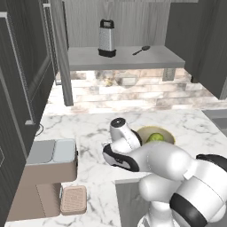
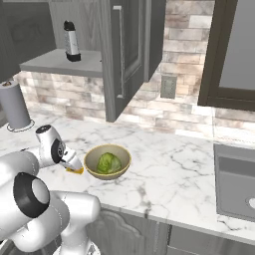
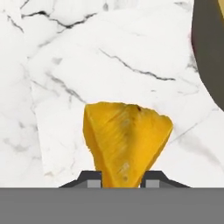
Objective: Pick the cheese from the fridge and the cheese grater from the cabinet and place them next to the salad bowl.
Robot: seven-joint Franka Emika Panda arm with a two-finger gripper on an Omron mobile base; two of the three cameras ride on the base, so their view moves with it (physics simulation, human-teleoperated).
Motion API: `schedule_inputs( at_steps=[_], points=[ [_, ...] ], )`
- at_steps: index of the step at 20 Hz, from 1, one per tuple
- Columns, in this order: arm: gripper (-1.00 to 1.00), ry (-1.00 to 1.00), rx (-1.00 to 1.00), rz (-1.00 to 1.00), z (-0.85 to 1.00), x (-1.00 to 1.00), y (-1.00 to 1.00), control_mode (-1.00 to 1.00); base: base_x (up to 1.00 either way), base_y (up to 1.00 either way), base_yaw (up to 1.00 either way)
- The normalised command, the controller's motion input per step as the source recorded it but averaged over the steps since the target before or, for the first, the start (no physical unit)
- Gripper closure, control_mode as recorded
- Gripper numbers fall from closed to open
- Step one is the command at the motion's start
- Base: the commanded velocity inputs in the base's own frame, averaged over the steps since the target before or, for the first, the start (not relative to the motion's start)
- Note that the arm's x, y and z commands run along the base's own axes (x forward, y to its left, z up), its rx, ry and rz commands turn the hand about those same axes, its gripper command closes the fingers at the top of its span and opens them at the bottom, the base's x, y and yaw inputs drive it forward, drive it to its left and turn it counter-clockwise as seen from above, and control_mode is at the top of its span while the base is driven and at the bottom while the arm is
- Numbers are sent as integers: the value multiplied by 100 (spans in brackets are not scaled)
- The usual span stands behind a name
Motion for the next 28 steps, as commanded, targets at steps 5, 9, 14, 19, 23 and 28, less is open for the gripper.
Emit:
schedule_inputs(
  at_steps=[5, 9, 14, 19, 23, 28],
  points=[
    [-100, 0, 0, -2, -46, 0, -12, -100, 0, 0, 0],
    [-100, -4, 1, 0, -31, 0, -32, -100, 0, 0, 0],
    [-100, -6, 3, 0, 0, -7, -17, -100, 0, 0, 0],
    [-100, -7, 2, 0, 0, -9, -11, -100, 0, 0, 0],
    [-100, -16, 0, 0, 1, -25, -8, -100, 0, 0, 0],
    [-100, -25, 0, 0, 41, -36, -1, -100, 0, 0, 0]
  ],
)
